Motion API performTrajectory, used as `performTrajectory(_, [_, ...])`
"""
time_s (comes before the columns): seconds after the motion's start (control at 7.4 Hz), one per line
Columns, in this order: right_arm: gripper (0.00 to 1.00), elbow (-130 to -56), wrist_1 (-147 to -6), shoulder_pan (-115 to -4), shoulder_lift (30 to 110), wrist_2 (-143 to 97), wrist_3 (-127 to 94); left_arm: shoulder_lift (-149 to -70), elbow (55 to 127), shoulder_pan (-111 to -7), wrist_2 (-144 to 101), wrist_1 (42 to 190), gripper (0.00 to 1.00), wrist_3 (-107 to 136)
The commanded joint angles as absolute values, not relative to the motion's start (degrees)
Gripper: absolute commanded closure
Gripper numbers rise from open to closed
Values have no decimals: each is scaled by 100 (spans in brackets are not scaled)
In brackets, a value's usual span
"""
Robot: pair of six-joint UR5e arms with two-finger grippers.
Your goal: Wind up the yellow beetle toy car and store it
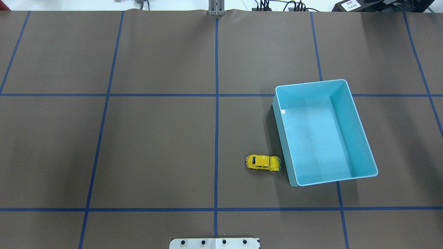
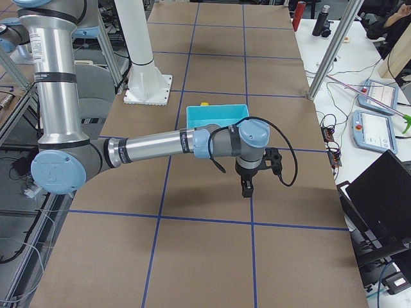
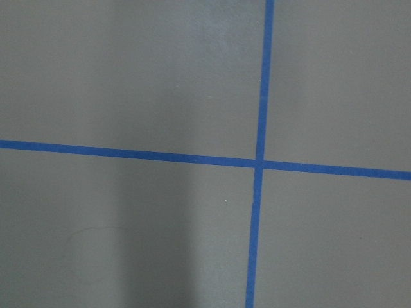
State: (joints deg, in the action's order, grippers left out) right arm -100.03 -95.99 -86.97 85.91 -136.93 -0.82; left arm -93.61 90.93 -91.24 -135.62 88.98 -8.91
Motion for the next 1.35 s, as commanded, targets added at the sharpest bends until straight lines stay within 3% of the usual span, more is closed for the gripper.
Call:
performTrajectory(0.0, [0,-10509,-9965,-8326,8395,-13668,-88,-9193,9018,-9403,-13614,8895,0,-82])
performTrajectory(0.27, [0,-10591,-11329,-7895,7424,-13466,-105,-9106,8974,-9404,-13614,8991,0,-114])
performTrajectory(0.54, [0,-10521,-11680,-6999,6569,-12624,-619,-9097,9000,-9404,-13597,8982,0,-132])
performTrajectory(0.81, [0,-10617,-11637,-6455,6287,-12762,-1141,-9079,9000,-9404,-13579,8965,0,-123])
performTrajectory(1.22, [0,-11730,-11332,-5594,6189,-12779,-1177,-9070,8966,-9413,-13553,8947,0,-123])
